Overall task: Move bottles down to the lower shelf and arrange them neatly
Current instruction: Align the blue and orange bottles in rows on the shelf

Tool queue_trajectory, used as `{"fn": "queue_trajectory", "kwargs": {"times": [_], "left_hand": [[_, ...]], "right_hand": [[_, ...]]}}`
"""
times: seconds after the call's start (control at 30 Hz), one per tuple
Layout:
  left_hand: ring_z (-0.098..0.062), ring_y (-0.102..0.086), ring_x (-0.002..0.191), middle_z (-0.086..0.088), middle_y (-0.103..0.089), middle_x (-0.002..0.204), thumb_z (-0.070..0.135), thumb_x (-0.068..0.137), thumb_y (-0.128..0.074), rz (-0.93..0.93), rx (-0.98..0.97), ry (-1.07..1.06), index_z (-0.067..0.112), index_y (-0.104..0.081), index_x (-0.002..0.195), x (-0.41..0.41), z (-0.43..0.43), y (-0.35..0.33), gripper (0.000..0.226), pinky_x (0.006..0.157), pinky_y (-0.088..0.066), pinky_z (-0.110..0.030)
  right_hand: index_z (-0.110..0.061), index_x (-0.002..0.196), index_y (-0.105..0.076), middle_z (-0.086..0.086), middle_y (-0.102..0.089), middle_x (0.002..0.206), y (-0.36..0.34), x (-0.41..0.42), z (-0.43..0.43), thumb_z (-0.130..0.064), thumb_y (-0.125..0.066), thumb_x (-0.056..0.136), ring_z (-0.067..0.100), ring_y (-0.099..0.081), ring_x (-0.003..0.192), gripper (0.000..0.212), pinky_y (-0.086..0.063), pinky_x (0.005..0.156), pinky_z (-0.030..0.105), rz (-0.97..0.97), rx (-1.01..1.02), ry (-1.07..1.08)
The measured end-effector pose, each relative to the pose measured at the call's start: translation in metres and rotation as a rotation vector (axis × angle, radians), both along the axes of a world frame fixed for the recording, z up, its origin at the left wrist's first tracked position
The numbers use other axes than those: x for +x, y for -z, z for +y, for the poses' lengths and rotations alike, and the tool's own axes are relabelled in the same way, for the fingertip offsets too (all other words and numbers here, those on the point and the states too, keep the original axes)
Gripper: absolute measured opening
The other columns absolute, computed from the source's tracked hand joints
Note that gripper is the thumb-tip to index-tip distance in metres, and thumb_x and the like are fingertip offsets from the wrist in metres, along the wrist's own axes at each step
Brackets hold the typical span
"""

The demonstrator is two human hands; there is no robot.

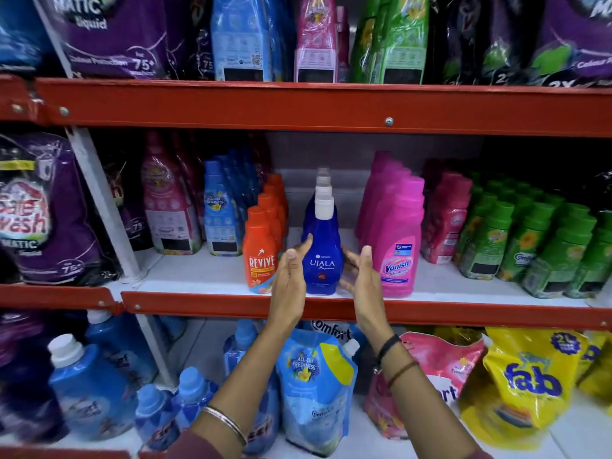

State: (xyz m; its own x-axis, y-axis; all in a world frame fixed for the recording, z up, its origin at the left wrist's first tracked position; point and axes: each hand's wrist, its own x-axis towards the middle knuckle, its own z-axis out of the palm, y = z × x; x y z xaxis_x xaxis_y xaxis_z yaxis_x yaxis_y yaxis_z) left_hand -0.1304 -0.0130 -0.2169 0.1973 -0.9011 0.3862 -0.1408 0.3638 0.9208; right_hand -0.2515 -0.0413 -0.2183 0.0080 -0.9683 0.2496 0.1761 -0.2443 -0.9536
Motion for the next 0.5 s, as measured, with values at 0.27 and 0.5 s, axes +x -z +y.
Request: {"fn": "queue_trajectory", "kwargs": {"times": [0.27, 0.5], "left_hand": [[-0.016, -0.034, 0.139, 0.004, -0.033, 0.154, 0.097, 0.063, -0.015, 0.000, 0.024, 0.041, 0.053, -0.045, 0.128, 0.004, 0.002, -0.003, 0.084, 0.112, -0.036, -0.054], [-0.008, -0.035, 0.138, 0.010, -0.043, 0.146, 0.080, 0.084, -0.018, -0.003, -0.214, -0.103, 0.056, -0.048, 0.124, 0.010, 0.009, 0.006, 0.056, 0.115, -0.032, -0.050]], "right_hand": [[-0.010, 0.131, -0.053, 0.009, -0.065, 0.125, 0.003, 0.002, 0.001, -0.064, -0.031, 0.082, -0.004, -0.067, 0.097, 0.077, -0.056, 0.081, 0.019, -0.001, -0.033, -0.003], [-0.029, 0.123, -0.055, -0.004, -0.057, 0.127, 0.007, 0.015, 0.021, -0.059, -0.032, 0.092, 0.009, -0.053, 0.123, 0.049, -0.042, 0.107, 0.037, 0.035, -0.208, 0.286]]}}
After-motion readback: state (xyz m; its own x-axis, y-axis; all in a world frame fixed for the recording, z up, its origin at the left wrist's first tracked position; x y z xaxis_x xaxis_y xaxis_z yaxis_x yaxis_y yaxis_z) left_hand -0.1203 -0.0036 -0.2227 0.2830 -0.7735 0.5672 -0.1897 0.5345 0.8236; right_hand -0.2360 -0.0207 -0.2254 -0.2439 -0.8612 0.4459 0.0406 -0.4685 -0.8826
